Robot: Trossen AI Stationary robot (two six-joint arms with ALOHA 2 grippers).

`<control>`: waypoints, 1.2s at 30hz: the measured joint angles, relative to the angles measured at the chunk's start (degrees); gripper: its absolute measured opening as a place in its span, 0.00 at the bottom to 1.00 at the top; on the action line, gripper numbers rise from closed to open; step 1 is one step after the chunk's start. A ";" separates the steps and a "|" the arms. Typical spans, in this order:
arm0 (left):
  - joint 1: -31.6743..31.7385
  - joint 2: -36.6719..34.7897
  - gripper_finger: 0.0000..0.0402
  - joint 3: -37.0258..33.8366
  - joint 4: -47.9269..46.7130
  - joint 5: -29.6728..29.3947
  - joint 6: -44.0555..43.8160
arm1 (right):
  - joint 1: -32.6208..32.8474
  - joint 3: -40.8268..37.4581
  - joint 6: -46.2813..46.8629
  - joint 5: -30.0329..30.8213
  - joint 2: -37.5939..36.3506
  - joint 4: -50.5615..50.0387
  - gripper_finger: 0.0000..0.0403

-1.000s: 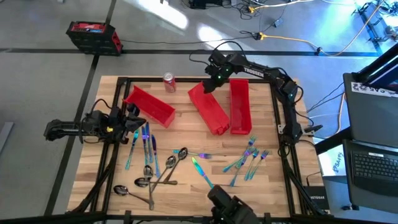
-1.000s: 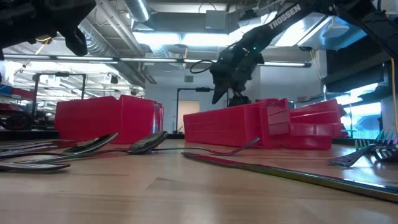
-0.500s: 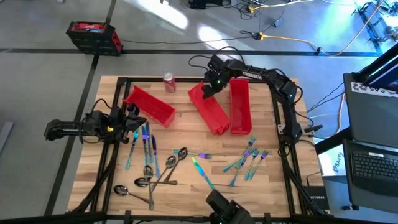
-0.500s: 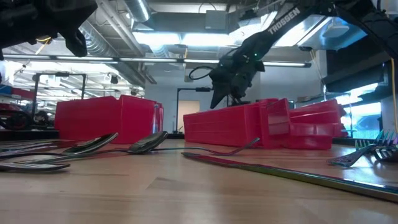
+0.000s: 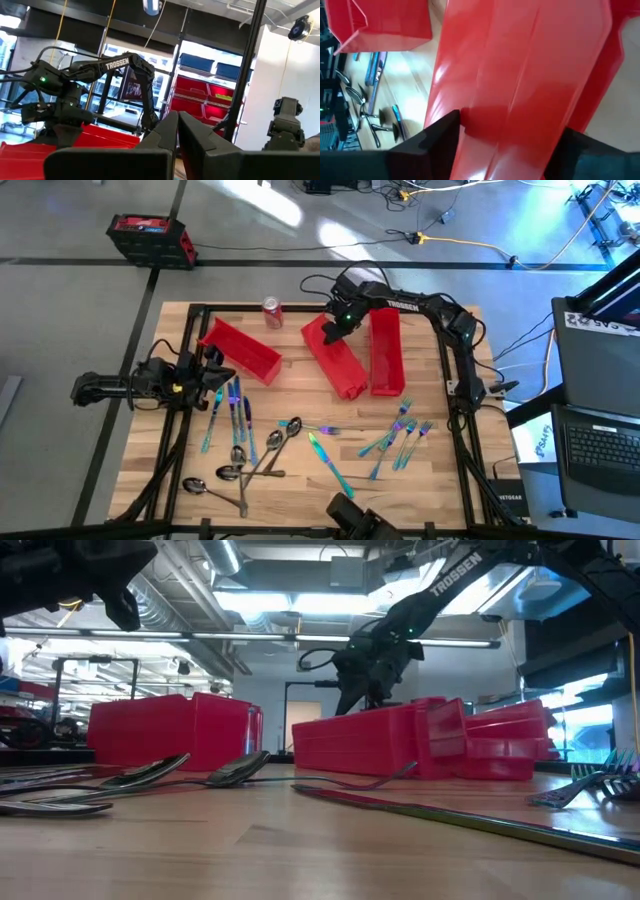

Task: Sort silverware
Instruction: Prepare the red bins to sort the silverware

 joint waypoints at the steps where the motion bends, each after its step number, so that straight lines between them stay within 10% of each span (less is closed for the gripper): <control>1: -0.01 0.01 0.00 0.01 -0.16 -0.02 0.00 | 0.22 0.00 0.17 0.02 0.00 0.03 0.47; 36: 0.00 0.02 0.00 0.02 -6.01 -5.38 -0.48 | 4.38 0.00 5.51 0.91 -0.67 6.92 0.14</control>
